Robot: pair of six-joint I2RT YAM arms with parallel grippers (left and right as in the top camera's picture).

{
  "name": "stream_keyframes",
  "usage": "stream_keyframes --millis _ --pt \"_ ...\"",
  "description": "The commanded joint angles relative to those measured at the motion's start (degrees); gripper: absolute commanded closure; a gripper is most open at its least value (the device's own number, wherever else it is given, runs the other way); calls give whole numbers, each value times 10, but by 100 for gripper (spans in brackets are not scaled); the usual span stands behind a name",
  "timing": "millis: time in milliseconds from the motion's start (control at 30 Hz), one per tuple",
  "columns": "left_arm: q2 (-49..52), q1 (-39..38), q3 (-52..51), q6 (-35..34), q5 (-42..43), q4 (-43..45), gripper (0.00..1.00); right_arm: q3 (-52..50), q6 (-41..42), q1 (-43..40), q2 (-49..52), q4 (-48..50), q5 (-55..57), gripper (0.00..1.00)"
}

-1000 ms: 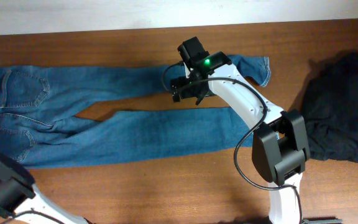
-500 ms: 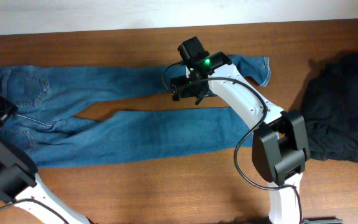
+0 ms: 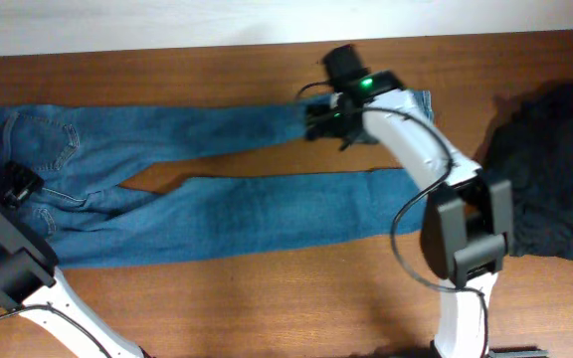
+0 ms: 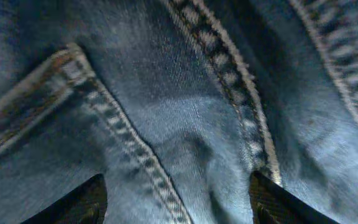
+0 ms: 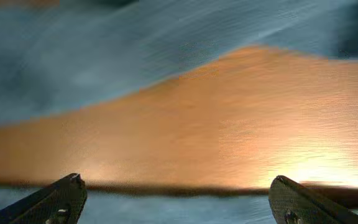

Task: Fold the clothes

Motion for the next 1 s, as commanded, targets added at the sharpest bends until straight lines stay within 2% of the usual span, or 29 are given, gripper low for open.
stream_keyframes --millis 0,233,333,567,767,800,900,967 --pt "31 2 0 9 0 1 22 6 11 -65 1 8 6 1" --pt "50 1 0 9 0 0 22 6 11 -146 2 33 -30 1" --pt "51 1 0 9 0 0 22 6 29 -155 9 34 -25 1" --pt "51 1 0 9 0 -7 22 6 140 -156 59 45 -26 1" --pt "51 1 0 9 0 -10 22 6 144 -160 76 71 -19 1" --pt "51 1 0 9 0 -10 22 6 144 -164 76 75 -19 2" --pt "51 1 0 9 0 -10 22 6 144 -186 76 73 -19 25" --pt "51 1 0 9 0 -9 22 6 139 -200 76 70 -19 33"
